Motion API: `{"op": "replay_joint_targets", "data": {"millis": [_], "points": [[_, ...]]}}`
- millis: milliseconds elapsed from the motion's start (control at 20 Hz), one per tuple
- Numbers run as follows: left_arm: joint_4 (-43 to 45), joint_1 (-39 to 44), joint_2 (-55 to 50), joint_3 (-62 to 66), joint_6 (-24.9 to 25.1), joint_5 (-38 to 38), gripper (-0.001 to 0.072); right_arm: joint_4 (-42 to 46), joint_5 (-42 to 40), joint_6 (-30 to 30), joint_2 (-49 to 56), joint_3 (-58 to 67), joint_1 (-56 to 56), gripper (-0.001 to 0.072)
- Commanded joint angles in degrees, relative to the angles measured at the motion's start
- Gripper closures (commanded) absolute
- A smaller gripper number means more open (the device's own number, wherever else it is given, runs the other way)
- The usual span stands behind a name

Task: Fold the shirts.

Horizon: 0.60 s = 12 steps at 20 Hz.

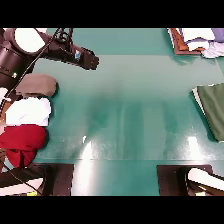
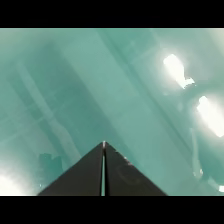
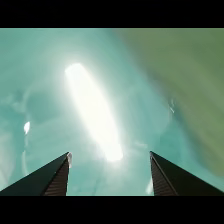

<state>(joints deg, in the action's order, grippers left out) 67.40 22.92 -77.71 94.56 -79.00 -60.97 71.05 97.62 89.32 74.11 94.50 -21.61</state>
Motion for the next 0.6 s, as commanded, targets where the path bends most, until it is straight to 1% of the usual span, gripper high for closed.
{"op": "replay_joint_targets", "data": {"millis": [0,50,100,150,350,550], "points": [[-0.44,0.02,0.04,0.02,-0.07,1.09,0.0676,-3.5,-3.93,0.15,-0.02,1.33,15.91,0.0244],[-0.44,0.02,0.04,0.02,-0.07,1.77,0.0676,-3.52,-4.98,-0.04,-0.02,1.33,20.11,0.0448],[-0.44,0.02,0.04,0.02,-0.07,2.47,0.0676,-3.5,-5.92,-1.29,-0.02,1.33,23.65,0.0614],[-0.44,0.02,0.04,0.02,-0.07,3.3,0.0676,-3.5,-6.97,-2.82,-0.02,1.33,26.99,0.0693],[-0.46,0.02,0.04,0.02,-0.07,5.97,0.0676,-3.48,-9.46,-3.48,-0.02,1.31,34.77,0.0693],[-0.46,0.02,0.04,0.02,-0.07,6.86,0.0676,-3.52,-9.81,-3.45,-0.02,1.31,35.89,0.0693]]}}
